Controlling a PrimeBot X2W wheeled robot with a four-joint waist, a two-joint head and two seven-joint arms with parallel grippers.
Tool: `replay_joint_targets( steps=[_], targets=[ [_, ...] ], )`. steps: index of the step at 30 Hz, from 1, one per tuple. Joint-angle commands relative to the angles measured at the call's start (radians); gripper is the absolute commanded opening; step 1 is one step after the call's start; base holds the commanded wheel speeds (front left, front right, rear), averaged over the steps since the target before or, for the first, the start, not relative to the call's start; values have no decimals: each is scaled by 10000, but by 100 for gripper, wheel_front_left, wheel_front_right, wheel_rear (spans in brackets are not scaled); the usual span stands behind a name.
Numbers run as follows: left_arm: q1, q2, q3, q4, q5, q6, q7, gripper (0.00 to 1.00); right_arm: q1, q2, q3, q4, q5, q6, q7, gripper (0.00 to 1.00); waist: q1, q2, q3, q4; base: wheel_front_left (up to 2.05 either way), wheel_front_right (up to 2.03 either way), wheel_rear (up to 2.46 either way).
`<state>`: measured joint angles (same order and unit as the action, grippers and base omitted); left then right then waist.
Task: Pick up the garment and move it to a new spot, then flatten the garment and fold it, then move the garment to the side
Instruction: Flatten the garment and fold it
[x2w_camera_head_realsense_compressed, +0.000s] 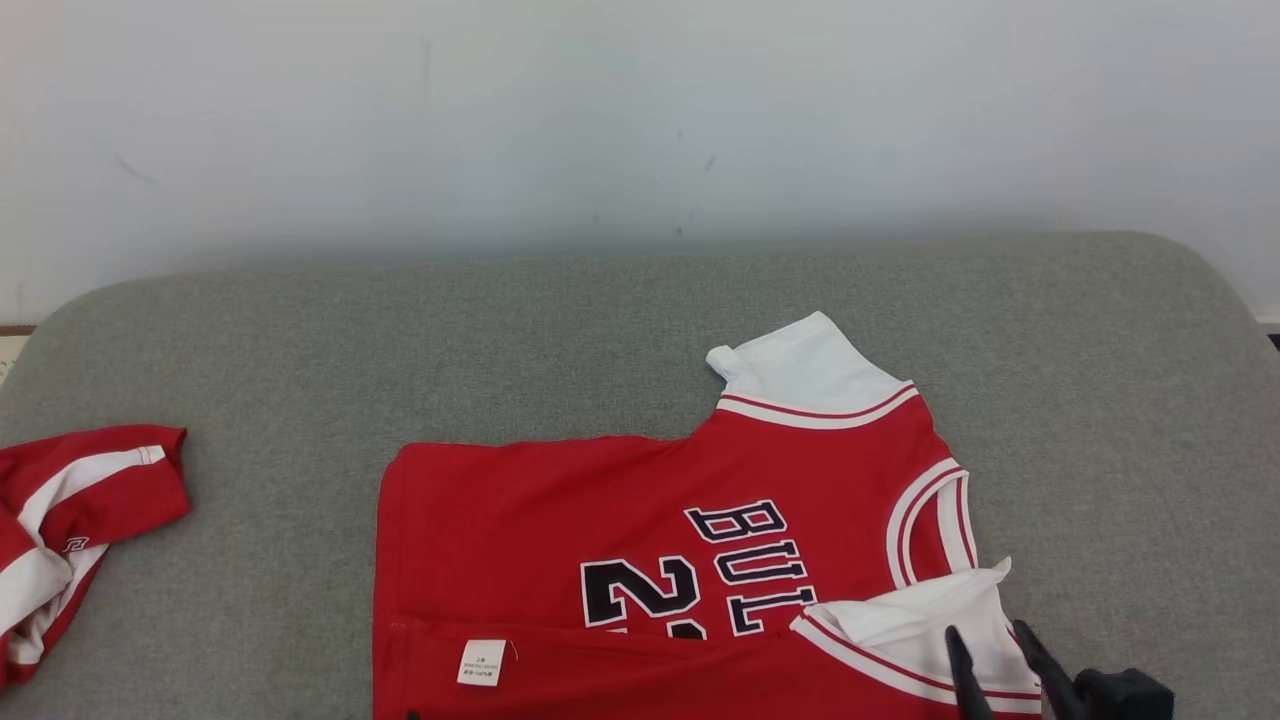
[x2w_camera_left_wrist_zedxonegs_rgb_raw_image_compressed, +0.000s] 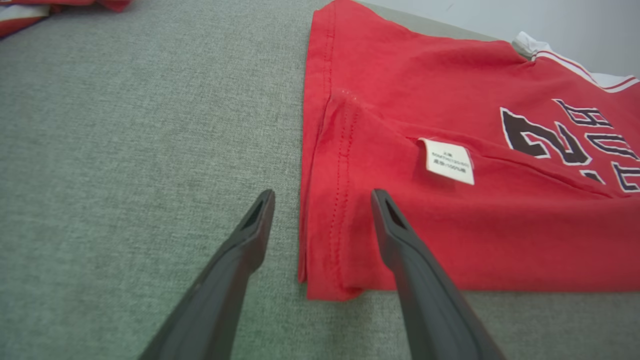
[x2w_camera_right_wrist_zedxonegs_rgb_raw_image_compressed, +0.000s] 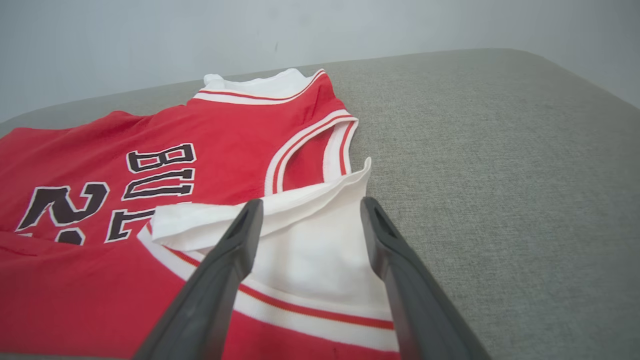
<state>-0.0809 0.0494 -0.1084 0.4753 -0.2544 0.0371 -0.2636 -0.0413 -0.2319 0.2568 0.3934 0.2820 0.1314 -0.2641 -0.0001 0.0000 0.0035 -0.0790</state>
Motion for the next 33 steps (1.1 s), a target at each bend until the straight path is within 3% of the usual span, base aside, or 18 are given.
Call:
replay_joint_targets(
  steps=[1,8,13,19,22,25,28,29,33],
  targets=[
    [139,24,-22,-36,69,24,-13,100,163,-55,261,-93,-21,-15,0,100,1,0,-11,11,0,0,0],
    [160,24,-178,-139,5,68,-13,100,246,-137,1451,-33,264,-15,0,99,1,0,8,160,0,0,0],
    [203,24,-308,-146,-51,45,-13,100,-9,-122,1730,303,409,-15,0,68,1,0,45,367,0,0,0],
    [249,24,-290,-145,-21,29,-15,100,-100,-97,1684,348,465,-15,0,84,1,0,64,501,0,0,0],
    [186,24,-275,-129,-22,-4,-15,100,-230,-41,1824,329,449,-15,0,82,1,0,91,558,0,0,0],
    [144,24,-330,-148,-78,16,-13,100,-335,-18,2043,360,467,-15,0,73,1,0,130,610,0,0,0],
    [115,23,-389,-182,-102,51,-15,100,-405,0,2124,402,472,-15,0,49,1,0,167,647,0,0,0],
    [108,23,-405,-189,-107,68,-15,100,-463,9,2134,408,466,-15,0,48,1,0,181,658,0,0,0],
    [59,24,-430,-201,-106,68,-13,100,-541,11,2102,417,384,-15,0,13,1,0,245,692,0,0,0]
  ],
)
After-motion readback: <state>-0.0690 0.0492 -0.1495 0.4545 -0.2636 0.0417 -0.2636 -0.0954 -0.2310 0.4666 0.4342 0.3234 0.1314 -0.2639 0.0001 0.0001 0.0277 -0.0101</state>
